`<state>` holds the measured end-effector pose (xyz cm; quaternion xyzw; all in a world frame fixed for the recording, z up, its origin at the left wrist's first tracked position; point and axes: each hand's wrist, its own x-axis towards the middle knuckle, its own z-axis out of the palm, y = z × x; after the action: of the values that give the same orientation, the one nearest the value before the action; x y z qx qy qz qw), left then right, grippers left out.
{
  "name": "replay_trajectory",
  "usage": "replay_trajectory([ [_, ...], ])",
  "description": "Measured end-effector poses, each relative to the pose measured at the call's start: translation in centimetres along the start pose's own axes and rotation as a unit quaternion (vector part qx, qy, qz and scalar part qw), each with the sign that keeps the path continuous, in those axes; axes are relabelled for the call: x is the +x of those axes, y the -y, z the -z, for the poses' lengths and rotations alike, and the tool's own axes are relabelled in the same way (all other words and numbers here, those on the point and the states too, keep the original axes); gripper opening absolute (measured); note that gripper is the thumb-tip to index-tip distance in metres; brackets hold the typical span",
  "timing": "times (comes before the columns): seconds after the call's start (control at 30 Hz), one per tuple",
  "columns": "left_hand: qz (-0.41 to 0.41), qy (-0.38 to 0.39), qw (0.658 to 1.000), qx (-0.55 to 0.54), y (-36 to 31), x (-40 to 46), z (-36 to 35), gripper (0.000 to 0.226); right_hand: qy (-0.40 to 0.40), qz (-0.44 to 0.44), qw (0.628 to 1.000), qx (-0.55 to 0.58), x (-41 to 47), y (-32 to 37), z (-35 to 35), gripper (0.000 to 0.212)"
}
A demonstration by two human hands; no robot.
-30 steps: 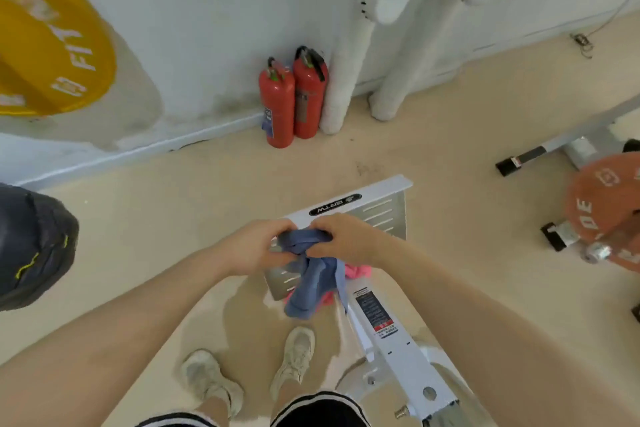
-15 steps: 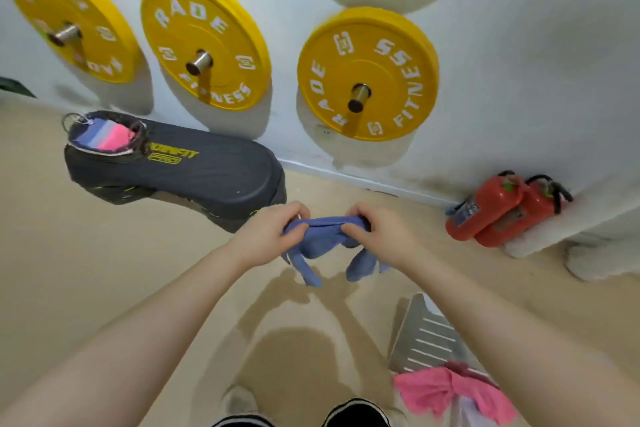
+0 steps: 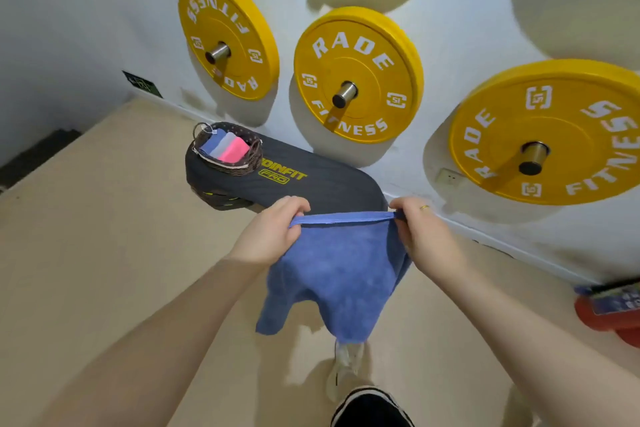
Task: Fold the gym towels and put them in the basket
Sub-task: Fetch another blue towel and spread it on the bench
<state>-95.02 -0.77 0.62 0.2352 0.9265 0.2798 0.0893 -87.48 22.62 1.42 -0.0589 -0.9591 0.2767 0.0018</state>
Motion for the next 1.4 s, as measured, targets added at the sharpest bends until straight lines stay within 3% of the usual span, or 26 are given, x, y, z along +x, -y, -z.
replay_trajectory([
  [0.2,0.023,-0.008,0.998,-0.052,8.9,9.3,1.8,0.007,0.022,-0.033,0.999,0.007,11.7,-0.3,-3.3,0.022],
  [0.4,0.07,0.075,0.991,-0.085,14.7,19.7,4.9,0.011,0.087,-0.086,0.989,-0.085,22.8,-0.5,-5.6,0.021],
  [0.57,0.021,0.147,0.983,-0.104,18.7,27.6,6.3,0.005,0.08,-0.116,0.984,-0.105,28.1,-0.6,-8.8,0.021],
  [0.77,-0.103,0.317,0.942,0.048,26.6,37.7,7.2,0.02,0.014,-0.287,0.955,-0.075,33.8,0.2,-13.4,0.027],
  [0.83,-0.1,0.29,0.949,0.067,29.8,40.5,6.1,0.018,0.03,-0.324,0.942,-0.084,35.9,0.4,-15.3,0.027],
  [0.97,-0.028,0.186,0.982,0.0,34.2,45.3,1.6,0.009,0.059,-0.378,0.917,-0.115,41.5,-1.6,-19.0,0.026],
  [1.07,0.044,0.217,0.974,-0.041,36.4,48.9,-2.0,0.012,0.045,-0.394,0.906,-0.145,44.9,-3.7,-21.5,0.024],
  [1.17,0.057,0.179,0.981,-0.055,37.3,51.7,-4.1,0.02,0.019,-0.401,0.902,-0.156,46.8,-5.7,-22.8,0.023],
  [1.3,-0.028,0.067,0.996,-0.051,35.8,54.2,-4.1,0.036,-0.029,-0.374,0.906,-0.198,47.6,-7.4,-21.9,0.02],
  [1.4,-0.216,-0.044,0.975,0.014,36.1,55.2,-4.2,0.038,-0.13,-0.299,0.913,-0.243,47.3,-9.3,-21.4,0.016],
])
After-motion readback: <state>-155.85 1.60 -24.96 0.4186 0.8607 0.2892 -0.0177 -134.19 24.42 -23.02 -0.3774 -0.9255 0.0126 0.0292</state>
